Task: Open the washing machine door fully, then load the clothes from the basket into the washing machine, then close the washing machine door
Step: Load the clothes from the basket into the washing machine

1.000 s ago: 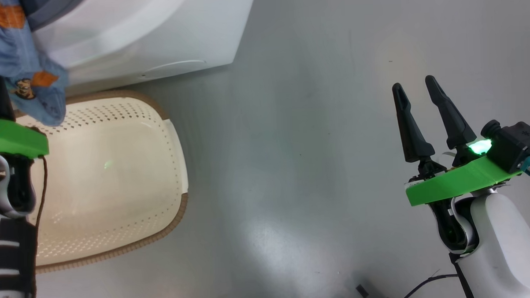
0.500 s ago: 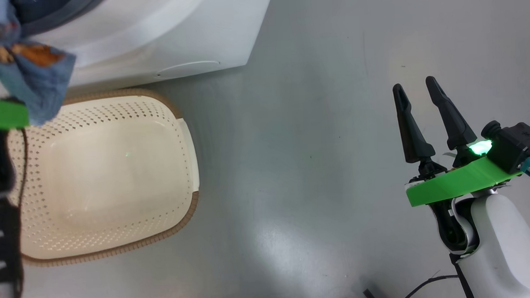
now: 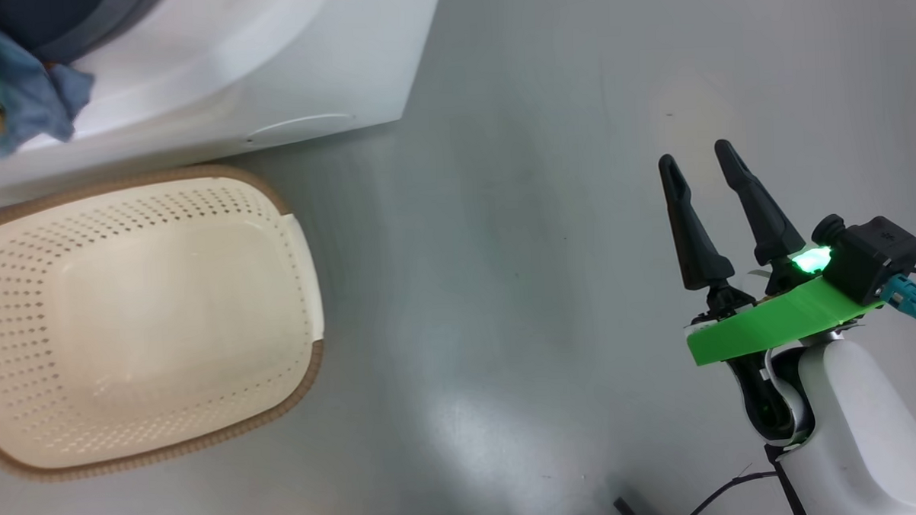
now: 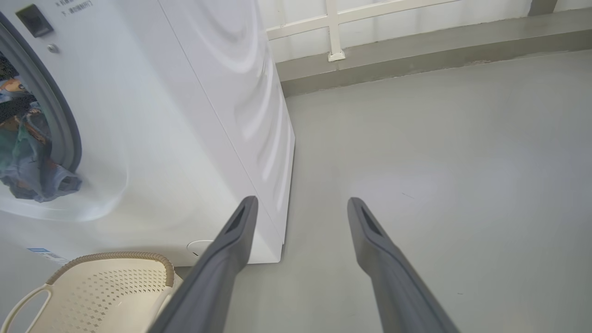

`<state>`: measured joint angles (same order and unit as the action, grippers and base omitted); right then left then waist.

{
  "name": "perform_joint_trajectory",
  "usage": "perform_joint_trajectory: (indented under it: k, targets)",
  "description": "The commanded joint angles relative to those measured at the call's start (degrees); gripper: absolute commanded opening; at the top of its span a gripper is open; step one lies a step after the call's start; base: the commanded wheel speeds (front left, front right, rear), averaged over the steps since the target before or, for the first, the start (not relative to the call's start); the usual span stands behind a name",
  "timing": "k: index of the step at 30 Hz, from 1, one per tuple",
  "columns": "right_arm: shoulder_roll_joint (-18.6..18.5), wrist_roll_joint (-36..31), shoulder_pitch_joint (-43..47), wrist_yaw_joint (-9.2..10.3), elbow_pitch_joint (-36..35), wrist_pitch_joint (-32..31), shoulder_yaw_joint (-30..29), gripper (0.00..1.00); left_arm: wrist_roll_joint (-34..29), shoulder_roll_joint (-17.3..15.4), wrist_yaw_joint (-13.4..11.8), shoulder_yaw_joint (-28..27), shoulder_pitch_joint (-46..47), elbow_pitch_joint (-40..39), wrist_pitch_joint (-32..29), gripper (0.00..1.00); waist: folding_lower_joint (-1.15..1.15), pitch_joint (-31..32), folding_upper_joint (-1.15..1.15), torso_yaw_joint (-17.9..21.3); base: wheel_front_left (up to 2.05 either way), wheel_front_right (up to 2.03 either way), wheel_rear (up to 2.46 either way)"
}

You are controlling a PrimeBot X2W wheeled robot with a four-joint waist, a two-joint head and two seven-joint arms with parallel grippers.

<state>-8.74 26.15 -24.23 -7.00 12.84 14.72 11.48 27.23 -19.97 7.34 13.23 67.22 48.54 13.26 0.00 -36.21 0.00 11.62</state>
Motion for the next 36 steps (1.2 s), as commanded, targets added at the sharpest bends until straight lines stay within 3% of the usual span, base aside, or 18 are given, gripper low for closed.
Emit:
perform_joint_trajectory:
  k: [1,6,9,14,23,24,26,27,28,29,36]
  targets:
    - [0.33,0.62,1.25,-0.48,-1.03,0.28,1.31,1.00,0.10,-3.79,0.14,0.09,2.92,0.79,-0.02,0.00,0.00,-0.28,0.00,0.98,0.00,0.00,0.00]
    - [0.55,0.78,0.91,-0.48,-1.11,0.28,1.72,1.00,-0.95,-5.29,0.14,1.04,10.67,4.20,1.54,0.00,0.00,-0.92,0.00,2.37,0.00,0.00,0.00]
    - [0.72,0.78,0.63,-0.48,-1.35,0.28,1.64,1.00,-3.37,-6.07,-0.91,-1.94,13.17,-1.30,1.70,0.00,0.00,-1.89,0.00,2.87,0.00,0.00,0.00]
    - [1.37,0.70,-0.05,-0.48,-1.34,0.28,1.95,1.00,-7.69,-5.23,-1.55,-7.11,9.40,-7.74,1.72,0.00,0.00,-2.69,0.00,3.66,0.00,0.00,0.00]
    - [1.52,0.74,-0.25,-0.48,-1.09,0.28,1.93,1.00,-8.83,-3.56,-0.02,-5.34,7.10,5.56,1.73,0.00,0.00,-2.44,0.00,3.32,0.00,0.00,0.00]
    - [1.48,0.74,-0.25,-0.48,-1.06,0.28,1.89,1.00,-8.59,-3.54,0.03,-5.03,7.54,7.16,1.74,0.05,0.00,-2.33,0.00,3.25,0.00,0.00,0.00]
    - [1.39,0.74,-0.18,-0.48,-0.97,0.28,1.79,1.00,-8.70,-3.57,0.09,-3.56,8.44,10.55,1.73,0.36,0.00,-2.02,0.00,3.07,0.00,0.00,0.00]
    - [1.34,0.74,-0.12,-0.48,-0.93,0.28,1.76,1.00,-8.38,-3.43,0.10,-3.01,8.90,12.27,1.42,0.60,0.00,-1.84,0.00,2.97,0.00,0.00,0.00]
    - [1.29,0.74,-0.07,-0.48,-0.90,0.28,1.76,1.00,-7.80,-3.12,0.11,-2.44,9.35,13.73,0.77,0.95,0.00,-1.68,0.00,2.87,0.00,0.00,0.00]
    - [1.26,0.75,-0.03,-0.48,-0.90,0.28,1.76,1.00,-7.46,-3.02,0.12,-1.65,9.79,14.70,0.54,1.00,0.00,-1.55,0.00,2.77,0.00,0.00,0.00]
    - [1.17,0.72,0.30,-0.48,-0.93,0.28,1.61,1.00,-3.15,-2.47,0.13,1.81,10.68,16.82,0.99,1.00,0.00,-0.54,0.00,2.06,0.00,0.00,0.00]
